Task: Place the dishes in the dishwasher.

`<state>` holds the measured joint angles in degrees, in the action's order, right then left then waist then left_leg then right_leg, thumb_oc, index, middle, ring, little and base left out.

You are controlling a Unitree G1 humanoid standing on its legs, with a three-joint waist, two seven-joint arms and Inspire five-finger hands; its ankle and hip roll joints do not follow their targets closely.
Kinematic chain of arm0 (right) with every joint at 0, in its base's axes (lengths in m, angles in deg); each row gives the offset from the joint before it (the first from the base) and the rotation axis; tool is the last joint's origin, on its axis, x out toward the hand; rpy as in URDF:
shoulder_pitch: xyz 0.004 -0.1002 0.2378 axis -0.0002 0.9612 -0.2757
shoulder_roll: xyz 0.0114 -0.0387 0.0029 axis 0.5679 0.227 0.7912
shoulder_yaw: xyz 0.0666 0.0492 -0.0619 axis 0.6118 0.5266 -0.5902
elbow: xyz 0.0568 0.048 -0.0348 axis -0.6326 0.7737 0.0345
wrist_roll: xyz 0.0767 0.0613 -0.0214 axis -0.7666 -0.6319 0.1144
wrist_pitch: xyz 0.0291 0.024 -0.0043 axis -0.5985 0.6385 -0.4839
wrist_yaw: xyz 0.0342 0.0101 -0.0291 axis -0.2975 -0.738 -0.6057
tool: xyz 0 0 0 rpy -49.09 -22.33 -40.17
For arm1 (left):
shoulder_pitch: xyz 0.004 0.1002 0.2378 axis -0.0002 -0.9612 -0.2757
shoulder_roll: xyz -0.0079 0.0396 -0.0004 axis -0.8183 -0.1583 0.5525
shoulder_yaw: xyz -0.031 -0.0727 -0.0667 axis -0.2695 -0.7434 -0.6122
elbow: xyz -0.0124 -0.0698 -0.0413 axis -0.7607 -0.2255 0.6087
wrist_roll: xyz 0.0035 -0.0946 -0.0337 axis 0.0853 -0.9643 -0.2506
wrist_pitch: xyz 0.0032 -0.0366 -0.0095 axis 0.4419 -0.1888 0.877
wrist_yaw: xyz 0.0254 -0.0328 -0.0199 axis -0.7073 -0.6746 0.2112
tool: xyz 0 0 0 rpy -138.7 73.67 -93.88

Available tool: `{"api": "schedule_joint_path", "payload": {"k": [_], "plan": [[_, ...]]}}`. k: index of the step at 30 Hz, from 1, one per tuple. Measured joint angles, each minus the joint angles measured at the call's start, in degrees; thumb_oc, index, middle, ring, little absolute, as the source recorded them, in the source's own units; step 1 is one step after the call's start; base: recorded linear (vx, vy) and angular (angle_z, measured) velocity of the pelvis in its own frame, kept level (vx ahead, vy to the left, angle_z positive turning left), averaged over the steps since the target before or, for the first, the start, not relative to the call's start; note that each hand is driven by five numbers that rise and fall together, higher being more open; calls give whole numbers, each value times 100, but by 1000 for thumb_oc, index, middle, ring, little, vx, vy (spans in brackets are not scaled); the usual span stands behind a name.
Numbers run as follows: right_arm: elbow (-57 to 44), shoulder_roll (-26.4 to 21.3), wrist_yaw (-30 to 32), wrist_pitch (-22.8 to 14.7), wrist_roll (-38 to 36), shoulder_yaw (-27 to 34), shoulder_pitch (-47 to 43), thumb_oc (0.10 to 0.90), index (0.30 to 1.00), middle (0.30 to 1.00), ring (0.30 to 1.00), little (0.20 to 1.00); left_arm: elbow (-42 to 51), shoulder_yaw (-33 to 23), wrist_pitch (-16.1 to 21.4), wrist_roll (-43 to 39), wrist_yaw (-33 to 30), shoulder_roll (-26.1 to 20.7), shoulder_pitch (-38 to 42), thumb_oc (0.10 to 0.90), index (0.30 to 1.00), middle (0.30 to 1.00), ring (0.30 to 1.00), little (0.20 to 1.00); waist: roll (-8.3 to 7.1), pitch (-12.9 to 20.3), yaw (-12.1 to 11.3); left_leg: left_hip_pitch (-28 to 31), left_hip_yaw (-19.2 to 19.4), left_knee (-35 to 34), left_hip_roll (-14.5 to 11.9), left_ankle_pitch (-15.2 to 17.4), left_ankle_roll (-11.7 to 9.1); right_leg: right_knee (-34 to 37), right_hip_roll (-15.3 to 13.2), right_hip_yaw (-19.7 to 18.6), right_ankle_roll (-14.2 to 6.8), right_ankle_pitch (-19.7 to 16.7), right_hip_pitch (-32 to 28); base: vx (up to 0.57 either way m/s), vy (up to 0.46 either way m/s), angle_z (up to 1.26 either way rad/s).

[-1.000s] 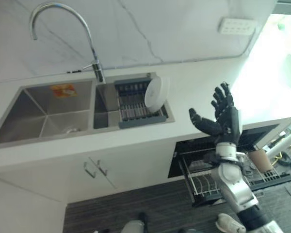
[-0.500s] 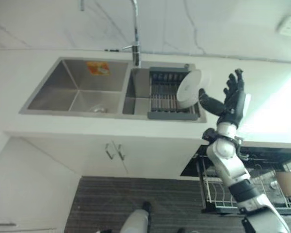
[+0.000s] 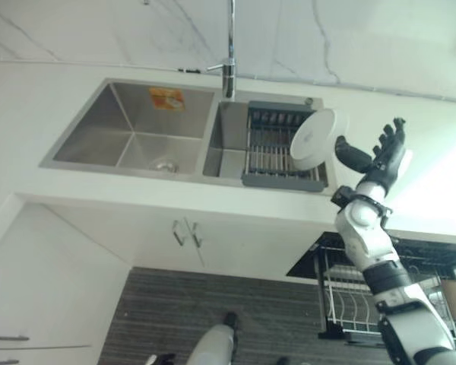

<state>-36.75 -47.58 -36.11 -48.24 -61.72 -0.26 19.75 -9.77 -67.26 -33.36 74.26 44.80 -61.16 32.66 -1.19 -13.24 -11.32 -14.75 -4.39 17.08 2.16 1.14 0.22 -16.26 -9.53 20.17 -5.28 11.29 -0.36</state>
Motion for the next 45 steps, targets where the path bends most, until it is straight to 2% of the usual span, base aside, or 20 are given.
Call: {"api": "schedule_joint_path", "payload": {"k": [4, 9, 13, 24, 25, 26, 32, 39, 41, 45], "plan": [[405, -19, -161, 9, -421, 115, -283, 800, 900, 900, 900, 900, 30, 30, -8, 6, 6, 0, 15, 800, 900, 900, 900, 900, 7, -77, -39, -14, -50, 14, 22, 1, 1, 12, -4, 49, -4, -2, -25, 34, -22, 7], [413, -76, -578, 132, -991, 108, -415, 800, 900, 900, 900, 900, 143, 100, -35, 27, 9, -27, 40, 800, 900, 900, 900, 900, 9, -78, -177, -15, -81, 13, 32, 5, -4, 19, 2, 83, -7, 3, -40, 11, -3, 2], [648, -80, -776, 231, -1380, 108, -618, 800, 900, 900, 900, 900, 141, 126, -47, 26, 9, -63, 53, 800, 900, 900, 900, 900, 7, -82, -173, -17, -120, 16, 70, 6, -6, 27, -5, 121, -11, 7, -66, 35, -10, 5], [875, -152, -1003, 375, -1821, 136, -767, 800, 900, 900, 900, 900, 195, 155, -70, 25, 14, -211, 79, 800, 900, 900, 900, 900, 16, -188, -267, -18, -153, 72, 91, 28, 7, 33, -21, 160, -25, 14, -113, 8, -2, 2], [881, -175, -1017, 403, -1912, 146, -772, 464, 396, 396, 396, 396, 202, 157, -71, 25, 17, -211, 81, 800, 900, 900, 900, 900, 16, -188, -268, -18, -155, 72, 89, 28, 7, 30, -20, 161, -25, 14, -113, 0, 0, 0], [910, -176, -1029, 452, -1920, 181, -800, 400, 300, 300, 300, 300, 201, 158, -76, 25, 17, -211, 83, 800, 900, 900, 900, 900, 16, -188, -269, -18, -159, 73, 90, 28, 7, 26, -19, 161, -25, 14, -113, 0, 0, 0], [1730, -513, -1291, 988, -1915, 206, -1225, 400, 300, 300, 300, 300, 253, 158, -153, 27, 21, -217, 73, 800, 900, 900, 900, 900, 13, -187, -298, -7, -214, 78, 92, 22, -4, 24, -8, 182, -30, 21, -136, 11, -13, 2], [1967, -570, -1625, 1231, -2068, 60, -1503, 400, 300, 300, 300, 300, 322, 177, -164, 25, 131, -250, 100, 800, 900, 900, 900, 900, 13, -188, -367, -22, -260, 58, 91, -10, -15, 18, -3, 257, -20, 51, -132, -3, -11, 4], [1983, -576, -1553, 1241, -1898, 44, -1503, 400, 300, 300, 300, 300, 344, 179, -164, 25, 131, -250, 100, 800, 900, 900, 900, 900, 10, -189, -450, -20, -266, 56, 87, -9, -16, 17, -5, 261, -22, 56, -133, 0, 0, 0], [1990, -573, -1477, 1250, -1775, 45, -1503, 400, 300, 300, 300, 300, 345, 210, -165, 26, 131, -251, 88, 800, 900, 900, 900, 900, 10, -189, -457, -22, -272, 58, 97, -11, -17, 15, -13, 265, -23, 55, -135, 0, 0, 0]]}}
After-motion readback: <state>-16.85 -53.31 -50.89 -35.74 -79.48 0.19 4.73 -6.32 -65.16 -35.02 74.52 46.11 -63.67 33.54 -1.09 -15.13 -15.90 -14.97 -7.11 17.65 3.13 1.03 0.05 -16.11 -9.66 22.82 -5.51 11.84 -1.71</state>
